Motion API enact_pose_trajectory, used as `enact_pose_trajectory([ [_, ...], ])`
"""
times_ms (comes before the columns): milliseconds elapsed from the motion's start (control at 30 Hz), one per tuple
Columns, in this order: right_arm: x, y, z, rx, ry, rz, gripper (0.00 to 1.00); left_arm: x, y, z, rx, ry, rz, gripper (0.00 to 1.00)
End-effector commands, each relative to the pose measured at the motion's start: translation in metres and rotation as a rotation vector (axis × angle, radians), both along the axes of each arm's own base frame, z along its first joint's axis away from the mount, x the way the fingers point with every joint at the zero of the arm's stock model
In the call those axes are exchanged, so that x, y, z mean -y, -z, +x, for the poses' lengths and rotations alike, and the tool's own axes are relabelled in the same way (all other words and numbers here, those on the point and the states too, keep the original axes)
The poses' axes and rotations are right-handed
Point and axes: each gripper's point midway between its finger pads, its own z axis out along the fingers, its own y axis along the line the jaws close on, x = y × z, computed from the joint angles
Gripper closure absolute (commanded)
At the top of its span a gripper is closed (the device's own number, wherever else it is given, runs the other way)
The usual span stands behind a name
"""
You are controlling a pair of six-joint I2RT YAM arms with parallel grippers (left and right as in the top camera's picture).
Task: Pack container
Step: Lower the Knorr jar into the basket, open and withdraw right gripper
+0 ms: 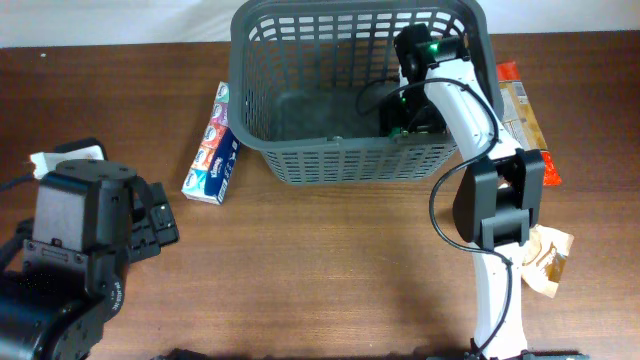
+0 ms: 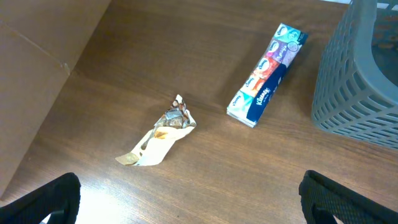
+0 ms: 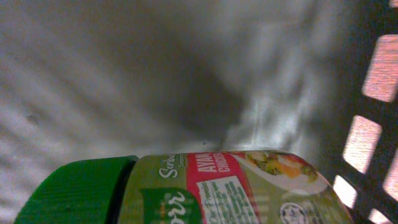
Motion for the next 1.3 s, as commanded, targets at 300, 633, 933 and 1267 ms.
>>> enact_pose_trajectory([
  [300,-0.002,0.011,-0.009,-0.048,-0.001,-0.019,0.44,0.0,0.001,0.0,-0.002,-0.008,-0.006,0.0],
  [633,-0.001,0.01,-0.013,-0.065,-0.001,-0.022,0.01,0.0,0.001,0.0,-0.002,-0.008,-0.006,0.0],
  [933,-0.008,-0.112,0.023,0.218,-0.026,0.034,0.01,0.0,0.001,0.0,-0.002,-0.008,-0.006,0.0],
  [1267,0.054,-0.283,0.001,0.638,0.133,-0.021,0.01,0.0,0.001,0.0,-0.002,-0.008,-0.006,0.0],
])
